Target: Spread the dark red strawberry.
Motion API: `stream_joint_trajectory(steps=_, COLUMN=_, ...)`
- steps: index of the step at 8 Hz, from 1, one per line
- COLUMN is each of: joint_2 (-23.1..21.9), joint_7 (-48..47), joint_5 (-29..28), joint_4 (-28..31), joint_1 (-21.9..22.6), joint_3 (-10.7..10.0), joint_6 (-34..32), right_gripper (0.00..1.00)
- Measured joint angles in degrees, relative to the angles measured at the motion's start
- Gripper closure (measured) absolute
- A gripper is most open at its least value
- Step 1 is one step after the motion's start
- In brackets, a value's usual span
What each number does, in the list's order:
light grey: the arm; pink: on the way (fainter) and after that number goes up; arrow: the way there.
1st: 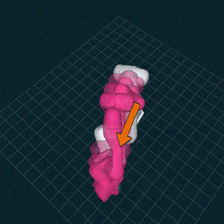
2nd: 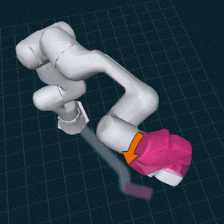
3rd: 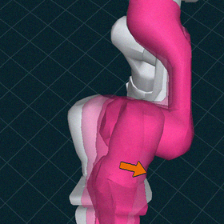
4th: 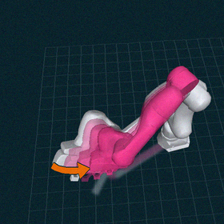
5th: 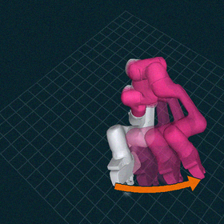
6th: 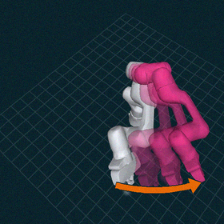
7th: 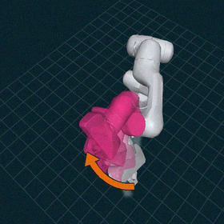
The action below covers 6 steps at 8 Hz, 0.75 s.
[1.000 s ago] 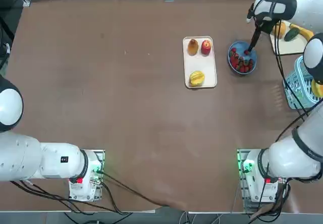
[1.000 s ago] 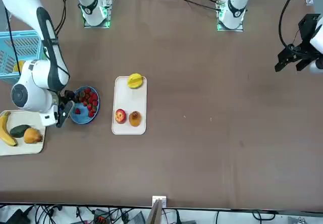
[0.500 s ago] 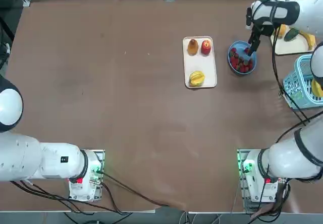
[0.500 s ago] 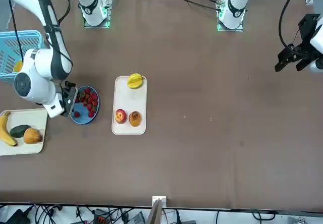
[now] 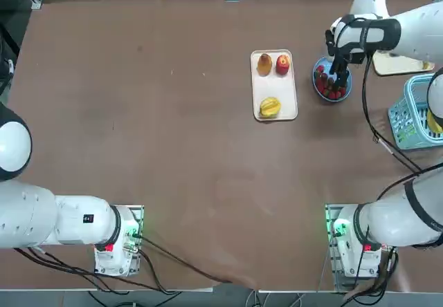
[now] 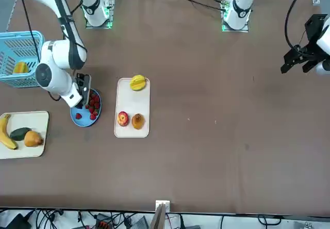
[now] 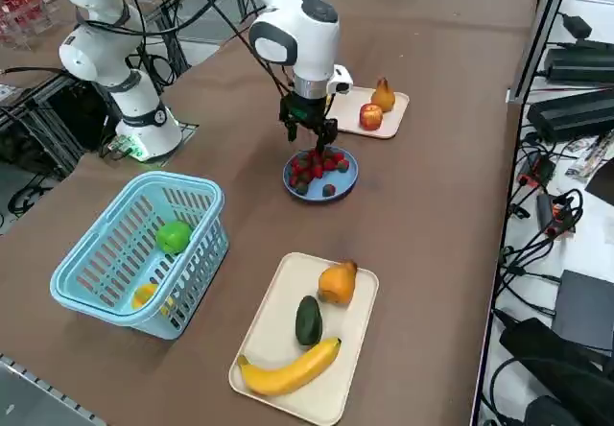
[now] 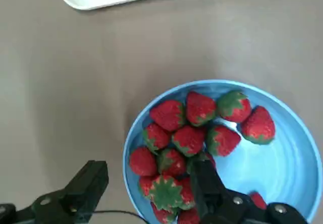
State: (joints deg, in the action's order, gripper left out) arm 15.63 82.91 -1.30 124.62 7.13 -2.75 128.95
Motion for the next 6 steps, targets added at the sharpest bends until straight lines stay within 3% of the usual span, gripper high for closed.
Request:
stream_joint_trajectory(steps=3, joint_2=-0.08, joint_7=5.17, joint_5=0.0, joint_4=0.34, joint_1=-0.86, joint_3=-0.99, joint_6=1.59, right_gripper=0.04)
stream_joint_trajectory(steps=6, joint_2=-0.08, joint_7=5.93, joint_5=0.0, joint_4=3.45, joint_1=-1.12, joint_3=-1.05, joint_6=8.8, right_gripper=0.05)
